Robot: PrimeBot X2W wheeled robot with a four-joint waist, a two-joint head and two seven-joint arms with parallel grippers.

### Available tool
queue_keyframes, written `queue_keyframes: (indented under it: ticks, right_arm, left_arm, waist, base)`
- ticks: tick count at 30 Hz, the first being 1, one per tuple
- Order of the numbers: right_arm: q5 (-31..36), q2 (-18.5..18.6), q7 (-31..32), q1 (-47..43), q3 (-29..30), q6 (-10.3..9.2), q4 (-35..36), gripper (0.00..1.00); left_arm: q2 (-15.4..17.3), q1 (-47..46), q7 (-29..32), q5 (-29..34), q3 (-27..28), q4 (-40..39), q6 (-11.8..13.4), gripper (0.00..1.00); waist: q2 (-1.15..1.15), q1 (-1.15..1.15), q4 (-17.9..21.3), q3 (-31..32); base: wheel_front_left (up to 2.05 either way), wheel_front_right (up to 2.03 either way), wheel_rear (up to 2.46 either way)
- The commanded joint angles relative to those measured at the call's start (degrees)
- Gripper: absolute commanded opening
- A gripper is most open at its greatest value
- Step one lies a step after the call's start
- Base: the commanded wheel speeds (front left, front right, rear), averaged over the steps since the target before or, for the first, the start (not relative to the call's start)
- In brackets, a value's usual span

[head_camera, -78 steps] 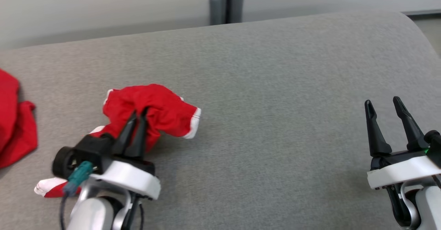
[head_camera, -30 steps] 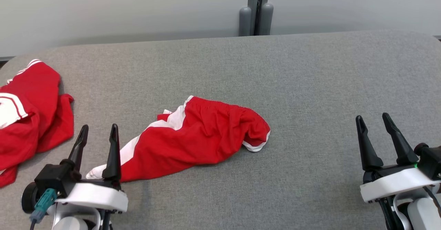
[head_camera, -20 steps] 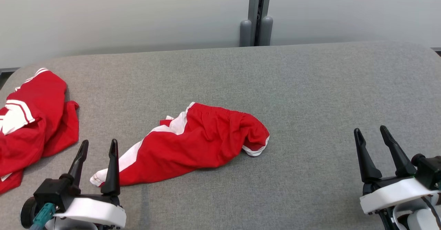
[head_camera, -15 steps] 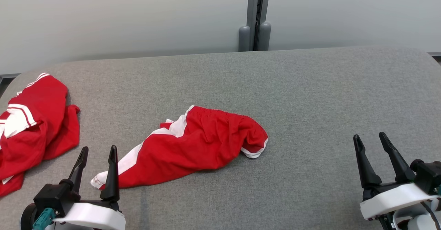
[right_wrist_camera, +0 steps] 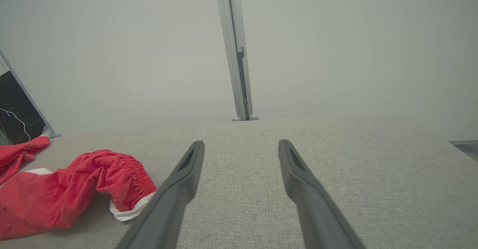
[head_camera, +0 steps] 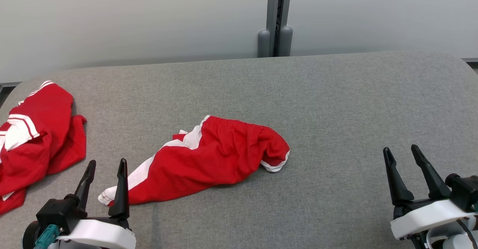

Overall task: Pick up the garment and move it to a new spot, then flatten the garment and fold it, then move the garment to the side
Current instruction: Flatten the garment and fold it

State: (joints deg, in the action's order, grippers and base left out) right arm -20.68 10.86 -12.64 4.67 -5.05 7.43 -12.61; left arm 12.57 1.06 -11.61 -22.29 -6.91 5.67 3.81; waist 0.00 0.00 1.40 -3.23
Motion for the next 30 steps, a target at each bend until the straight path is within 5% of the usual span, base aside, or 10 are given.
queue_keyframes:
  ticks: [1, 18, 30]
  right_arm:
    - [0.12, 0.11, -0.01, -0.45, 0.1, 0.11, -0.04, 1.0]
    - [0.16, 0.99, 0.61, 2.02, 1.17, 0.11, 1.43, 1.0]
    - [-3.17, 7.7, 7.33, 16.87, -9.22, 0.11, -0.83, 1.0]
  left_arm:
    - [0.59, 0.47, 0.27, -0.32, 0.01, 0.15, 0.3, 1.0]
    - [0.48, -2.71, 0.39, -0.68, -1.28, -0.02, -0.29, 1.0]
    - [-3.05, -9.26, -2.2, 0.0, -4.21, 1.24, -1.82, 1.0]
  waist:
    - [0.0, 0.0, -0.1, 0.09]
    - [0.0, 0.0, -3.48, -2.66]
    - [0.0, 0.0, -16.88, -9.33]
  base:
    - [0.0, 0.0, 0.0]
    - [0.0, 0.0, 0.0]
    - [0.0, 0.0, 0.0]
